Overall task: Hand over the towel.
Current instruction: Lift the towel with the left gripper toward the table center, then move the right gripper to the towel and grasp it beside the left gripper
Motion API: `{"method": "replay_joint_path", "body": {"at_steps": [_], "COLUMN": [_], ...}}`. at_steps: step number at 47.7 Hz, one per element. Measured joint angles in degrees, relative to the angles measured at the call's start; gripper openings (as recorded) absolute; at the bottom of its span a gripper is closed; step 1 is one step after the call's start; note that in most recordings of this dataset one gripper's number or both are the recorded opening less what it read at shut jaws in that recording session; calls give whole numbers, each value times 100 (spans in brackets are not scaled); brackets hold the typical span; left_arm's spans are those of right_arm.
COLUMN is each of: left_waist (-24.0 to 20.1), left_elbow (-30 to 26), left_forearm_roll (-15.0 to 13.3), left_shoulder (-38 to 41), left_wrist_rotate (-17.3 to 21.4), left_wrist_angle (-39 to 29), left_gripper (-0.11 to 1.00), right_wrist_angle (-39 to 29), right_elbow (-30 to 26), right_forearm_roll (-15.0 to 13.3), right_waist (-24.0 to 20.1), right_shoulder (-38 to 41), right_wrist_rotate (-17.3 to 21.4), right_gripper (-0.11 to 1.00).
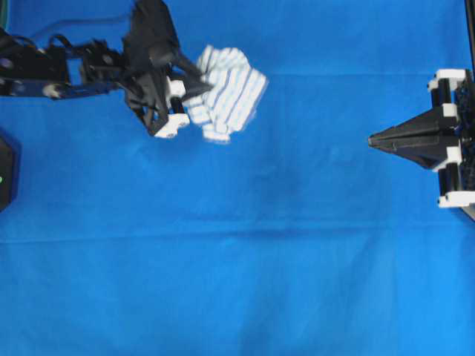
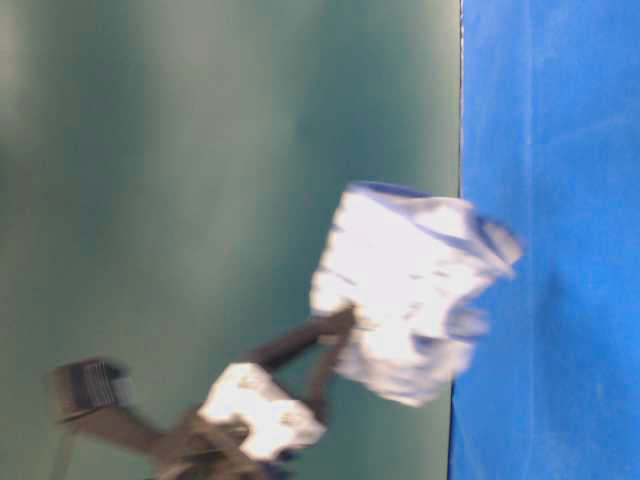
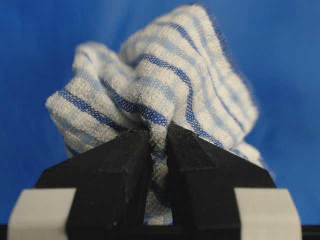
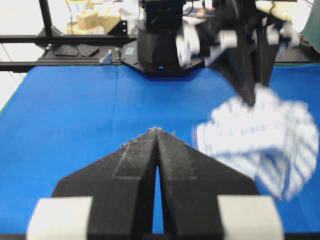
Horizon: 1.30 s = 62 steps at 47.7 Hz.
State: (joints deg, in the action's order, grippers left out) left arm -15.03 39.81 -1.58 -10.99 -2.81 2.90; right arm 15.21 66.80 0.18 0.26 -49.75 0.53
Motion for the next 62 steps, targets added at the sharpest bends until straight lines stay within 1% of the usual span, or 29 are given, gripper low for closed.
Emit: {"method": "replay_joint_path", "body": {"at_steps": [6, 12, 19, 23, 33, 41, 52, 53, 54, 59, 62], "left_waist": [114, 378, 668, 756, 782, 782, 800, 800, 791, 800, 800], "left_elbow": [-185, -369, -492, -519, -519, -519, -527, -527, -519, -519, -519], "left_forearm_roll": [-9, 0, 0, 0, 0, 0, 0, 9, 0, 0, 0], "left_shoulder": [-360, -580, -598, -598, -598, -598, -598, -598, -598, -598, -598], "left_wrist_rotate": [9, 9, 9, 9, 9, 9, 9, 9, 9, 9, 9], "left_wrist_angle": [70, 316, 510, 536, 545, 545, 545, 545, 545, 536, 545], "left_gripper": [6, 6, 6, 6, 6, 6, 6, 6, 6, 6, 6], "right_wrist_angle": [0, -9, -9, -9, 0, 149, 272, 308, 334, 483, 615], "right_elbow": [0, -9, -9, -9, -9, -26, -325, -387, -431, -686, -861], "right_forearm_roll": [0, 0, 0, -9, -9, -9, -9, 0, 0, 0, 0], "right_waist": [88, 246, 431, 492, 527, 554, 624, 624, 624, 633, 624], "right_shoulder": [0, 0, 53, 88, 176, 290, 791, 870, 932, 1301, 1556], "right_wrist_rotate": [-9, -9, -9, -9, -9, -9, -9, -9, -9, 18, 18], "right_gripper": [1, 1, 1, 1, 1, 1, 2, 4, 8, 40, 57]}}
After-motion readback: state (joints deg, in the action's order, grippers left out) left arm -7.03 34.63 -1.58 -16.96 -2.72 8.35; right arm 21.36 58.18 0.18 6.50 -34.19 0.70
